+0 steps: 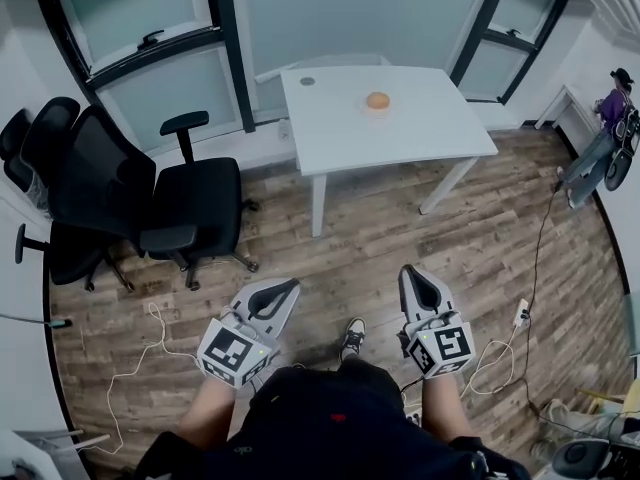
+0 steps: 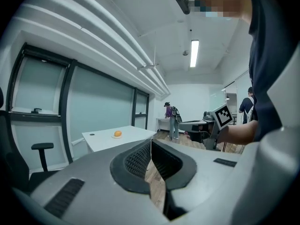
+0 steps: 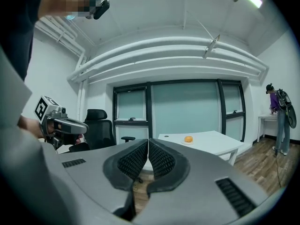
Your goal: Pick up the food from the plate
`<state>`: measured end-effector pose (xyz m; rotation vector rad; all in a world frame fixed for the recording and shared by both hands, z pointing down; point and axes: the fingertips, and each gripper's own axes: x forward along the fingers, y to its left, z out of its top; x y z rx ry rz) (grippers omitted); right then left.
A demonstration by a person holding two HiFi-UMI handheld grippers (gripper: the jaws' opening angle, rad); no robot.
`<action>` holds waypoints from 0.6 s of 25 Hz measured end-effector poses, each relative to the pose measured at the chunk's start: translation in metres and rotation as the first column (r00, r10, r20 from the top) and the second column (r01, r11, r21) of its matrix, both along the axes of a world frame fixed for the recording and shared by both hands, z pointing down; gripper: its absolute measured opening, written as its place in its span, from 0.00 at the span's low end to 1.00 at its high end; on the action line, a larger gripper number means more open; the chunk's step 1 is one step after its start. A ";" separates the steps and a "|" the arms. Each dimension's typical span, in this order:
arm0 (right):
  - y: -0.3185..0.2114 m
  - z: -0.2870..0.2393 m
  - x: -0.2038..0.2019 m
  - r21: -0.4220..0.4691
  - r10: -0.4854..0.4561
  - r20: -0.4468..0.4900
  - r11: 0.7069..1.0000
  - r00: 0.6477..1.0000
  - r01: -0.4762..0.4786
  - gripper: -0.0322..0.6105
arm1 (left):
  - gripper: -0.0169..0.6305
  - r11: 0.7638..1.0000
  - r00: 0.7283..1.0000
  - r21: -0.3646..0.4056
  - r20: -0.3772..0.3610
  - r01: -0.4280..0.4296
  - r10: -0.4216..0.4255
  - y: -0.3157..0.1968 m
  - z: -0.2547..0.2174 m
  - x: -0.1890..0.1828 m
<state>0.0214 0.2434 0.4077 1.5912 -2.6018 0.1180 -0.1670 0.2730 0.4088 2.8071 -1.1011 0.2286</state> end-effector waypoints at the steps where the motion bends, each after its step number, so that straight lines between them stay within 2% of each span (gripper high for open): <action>1: -0.011 0.001 0.006 0.001 0.001 0.001 1.000 1.000 -0.001 0.09 | 0.06 1.000 1.000 0.001 0.000 -0.004 0.004 -0.010 -0.001 0.006; 11: -0.122 0.003 0.105 -0.016 0.002 0.026 1.000 1.000 -0.001 0.09 | 0.06 1.000 0.999 -0.009 0.031 -0.011 0.011 -0.124 -0.009 0.101; 15: -0.160 0.004 0.152 0.001 0.008 0.055 1.000 0.998 -0.008 0.09 | 0.06 0.999 0.998 -0.028 0.060 0.038 -0.036 -0.171 0.001 0.137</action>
